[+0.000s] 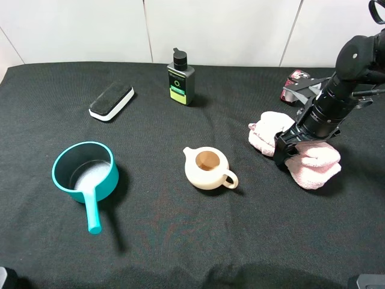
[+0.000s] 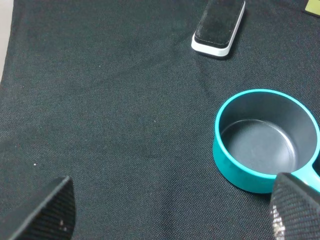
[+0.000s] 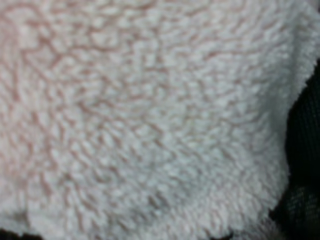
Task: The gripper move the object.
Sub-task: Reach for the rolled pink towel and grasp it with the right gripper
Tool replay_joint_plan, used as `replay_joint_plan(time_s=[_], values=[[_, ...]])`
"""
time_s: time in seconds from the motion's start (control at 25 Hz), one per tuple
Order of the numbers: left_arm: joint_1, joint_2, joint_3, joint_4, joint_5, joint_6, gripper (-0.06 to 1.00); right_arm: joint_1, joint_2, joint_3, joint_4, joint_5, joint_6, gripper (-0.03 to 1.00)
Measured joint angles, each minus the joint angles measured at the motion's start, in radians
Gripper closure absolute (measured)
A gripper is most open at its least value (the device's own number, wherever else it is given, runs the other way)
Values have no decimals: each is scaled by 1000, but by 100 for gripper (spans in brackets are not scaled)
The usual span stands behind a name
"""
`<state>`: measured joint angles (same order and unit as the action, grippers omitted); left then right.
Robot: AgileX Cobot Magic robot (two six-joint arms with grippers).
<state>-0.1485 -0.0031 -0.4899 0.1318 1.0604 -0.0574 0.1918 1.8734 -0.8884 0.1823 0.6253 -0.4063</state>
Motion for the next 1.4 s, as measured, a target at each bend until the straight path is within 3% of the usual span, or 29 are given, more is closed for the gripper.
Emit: replay_joint_plan(time_s=[1.16, 1.4], values=[[0, 0, 0, 0, 0, 0, 13, 0, 0, 0, -18, -3, 3, 27], [0, 0, 0, 0, 0, 0, 13, 0, 0, 0, 2, 0, 3, 46]])
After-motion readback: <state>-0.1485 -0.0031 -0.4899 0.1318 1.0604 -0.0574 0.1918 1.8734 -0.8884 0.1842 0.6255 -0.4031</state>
